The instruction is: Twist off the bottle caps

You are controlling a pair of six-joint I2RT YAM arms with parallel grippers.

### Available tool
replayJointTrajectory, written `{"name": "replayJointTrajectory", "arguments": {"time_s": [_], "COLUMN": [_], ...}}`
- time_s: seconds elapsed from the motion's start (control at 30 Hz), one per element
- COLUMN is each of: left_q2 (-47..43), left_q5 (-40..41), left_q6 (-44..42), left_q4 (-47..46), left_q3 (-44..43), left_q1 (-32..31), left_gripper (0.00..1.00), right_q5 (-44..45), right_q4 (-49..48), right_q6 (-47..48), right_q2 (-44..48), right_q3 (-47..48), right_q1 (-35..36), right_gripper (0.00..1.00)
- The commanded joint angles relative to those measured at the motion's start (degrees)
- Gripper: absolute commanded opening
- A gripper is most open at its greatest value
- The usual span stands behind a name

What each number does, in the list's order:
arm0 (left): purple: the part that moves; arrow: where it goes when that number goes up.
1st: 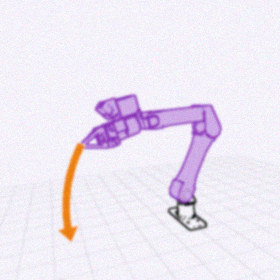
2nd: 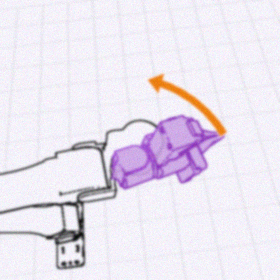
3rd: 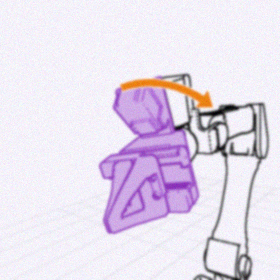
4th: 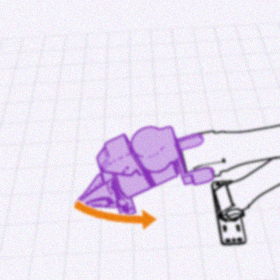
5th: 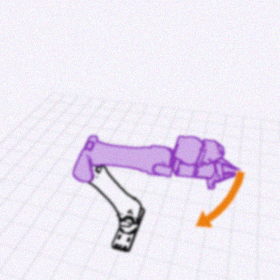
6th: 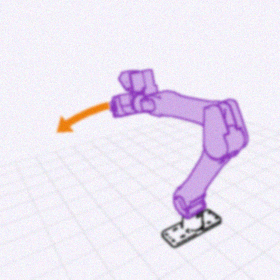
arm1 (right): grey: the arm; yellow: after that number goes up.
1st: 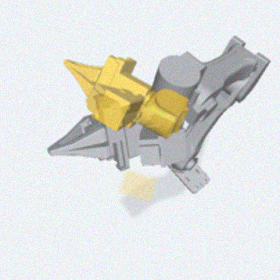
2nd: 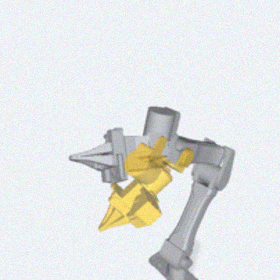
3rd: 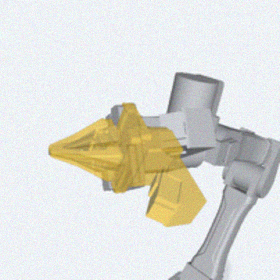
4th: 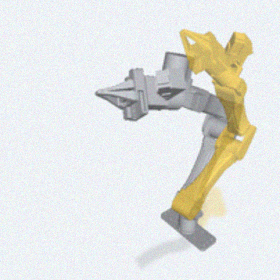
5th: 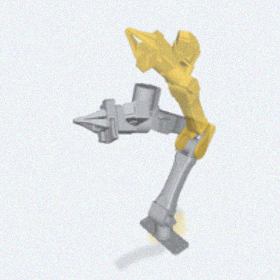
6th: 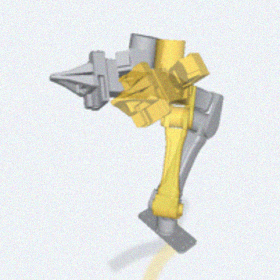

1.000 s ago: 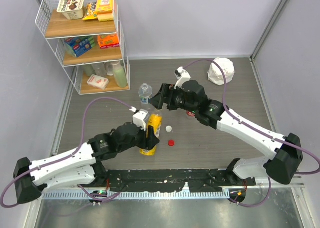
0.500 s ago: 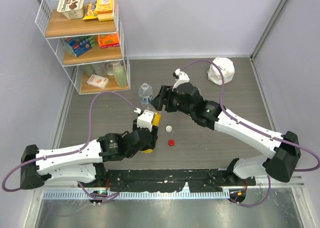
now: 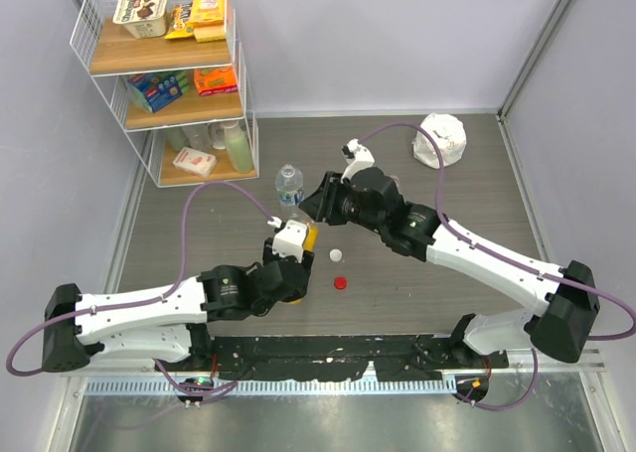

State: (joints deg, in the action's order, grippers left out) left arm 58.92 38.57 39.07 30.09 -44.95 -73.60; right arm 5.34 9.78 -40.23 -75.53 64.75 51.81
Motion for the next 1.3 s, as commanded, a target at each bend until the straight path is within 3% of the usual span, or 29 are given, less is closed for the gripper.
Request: {"name": "replayJointTrajectory", "arguments": {"time_s": [0.0,0.17,0.67,0.87,1.27], "left_q2": [0.2,-2.0,-14.3,-19.4,-31.8], "left_q5": [2.9,1.4,-14.7,-18.1,-25.0], "left_q6": [1.5,1.5,-0.1,1.3,4.6], "left_q4": [0.2,-1.5,-15.2,-19.4,-31.8], "left_q3": [-2.1,-0.2,11.5,15.8,25.6], "left_q1": [-0.7,-1.0,-1.0,-1.1,-1.0], "left_gripper": [0.0,0.0,0.0,0.0,0.0], "right_q5": [-0.8,-4.0,-29.0,-45.1,-50.1], "right_q4": [-5.3,-11.9,-27.5,-42.9,-57.0], "right_q6": [1.2,3.7,6.2,-4.7,-8.6], "right_q2": [3.7,6.7,10.4,10.0,9.8], "right_q3": [-2.1,-5.6,-13.5,-18.6,-21.7], "right_q1": [0.3,0.3,-3.6,-10.5,-11.7], "right_gripper": [0.02,0.02,0.01,0.02,0.01]}}
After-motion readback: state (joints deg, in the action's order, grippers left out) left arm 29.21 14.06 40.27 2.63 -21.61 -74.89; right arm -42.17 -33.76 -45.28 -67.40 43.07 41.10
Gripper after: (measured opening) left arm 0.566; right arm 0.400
